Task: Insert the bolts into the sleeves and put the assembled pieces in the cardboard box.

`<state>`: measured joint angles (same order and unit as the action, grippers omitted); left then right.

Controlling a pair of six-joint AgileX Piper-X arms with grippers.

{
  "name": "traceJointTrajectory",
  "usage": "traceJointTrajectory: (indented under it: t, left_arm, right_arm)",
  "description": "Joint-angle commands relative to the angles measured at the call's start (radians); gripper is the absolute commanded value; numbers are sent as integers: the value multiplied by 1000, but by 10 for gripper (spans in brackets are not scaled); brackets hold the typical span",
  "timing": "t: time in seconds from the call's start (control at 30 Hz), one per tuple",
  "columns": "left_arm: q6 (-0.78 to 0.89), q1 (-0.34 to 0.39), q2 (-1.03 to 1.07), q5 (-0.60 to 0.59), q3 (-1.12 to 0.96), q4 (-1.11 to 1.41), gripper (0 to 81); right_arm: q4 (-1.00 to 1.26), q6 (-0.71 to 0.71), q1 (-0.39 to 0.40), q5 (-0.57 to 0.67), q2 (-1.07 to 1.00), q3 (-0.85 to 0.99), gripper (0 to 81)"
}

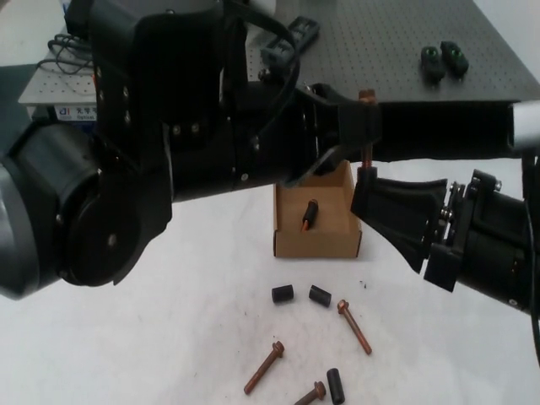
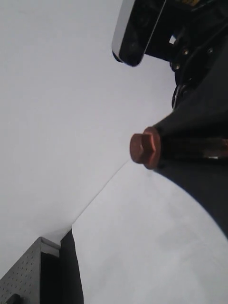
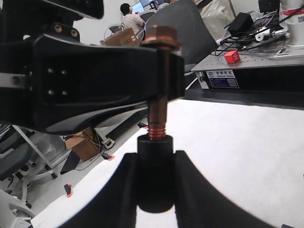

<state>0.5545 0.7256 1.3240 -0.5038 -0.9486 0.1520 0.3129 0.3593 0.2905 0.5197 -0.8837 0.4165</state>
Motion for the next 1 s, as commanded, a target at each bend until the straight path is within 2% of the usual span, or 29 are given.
traceJointTrajectory:
  t: [0.0,0.03,0.1,0.13,0.17,0.23,0.27,0.4,0.57,0.67,0.8,0.97]
  left_arm:
    - [23,2,-9,-12,-4,0,16]
    - [21,2,-9,-27,-4,0,59]
    - [16,2,-9,-32,-4,0,202]
    - [1,2,-9,-32,-4,0,314]
    - [-9,2,-9,-16,-4,0,430]
    - [-9,2,-9,86,-4,-9,559]
    - [-9,2,-9,164,-4,-27,563]
    - [-81,-8,-9,340,-4,-78,512]
    - [-137,-30,-9,448,-4,-181,510]
    - [-164,-54,-9,486,-4,-270,508]
    - [-167,-89,-9,504,-4,-372,447]
    - [-188,-97,-9,504,-3,-397,412]
  right_arm:
    - [61,2,0,-40,1,6,22]
    - [61,2,0,-43,1,6,22]
    - [61,0,0,-74,1,6,22]
    - [61,-2,0,-93,1,6,22]
    - [61,-14,0,-106,1,6,22]
    - [59,-43,-5,-138,1,6,22]
    - [53,-67,-12,-156,-3,6,22]
    - [-60,-92,-60,-259,-76,53,22]
    - [-206,-199,-82,-341,-373,236,22]
    - [-281,-227,-78,-398,-570,388,22]
    - [-375,-226,-78,-430,-807,596,22]
    - [-476,-226,-78,-479,-1013,815,22]
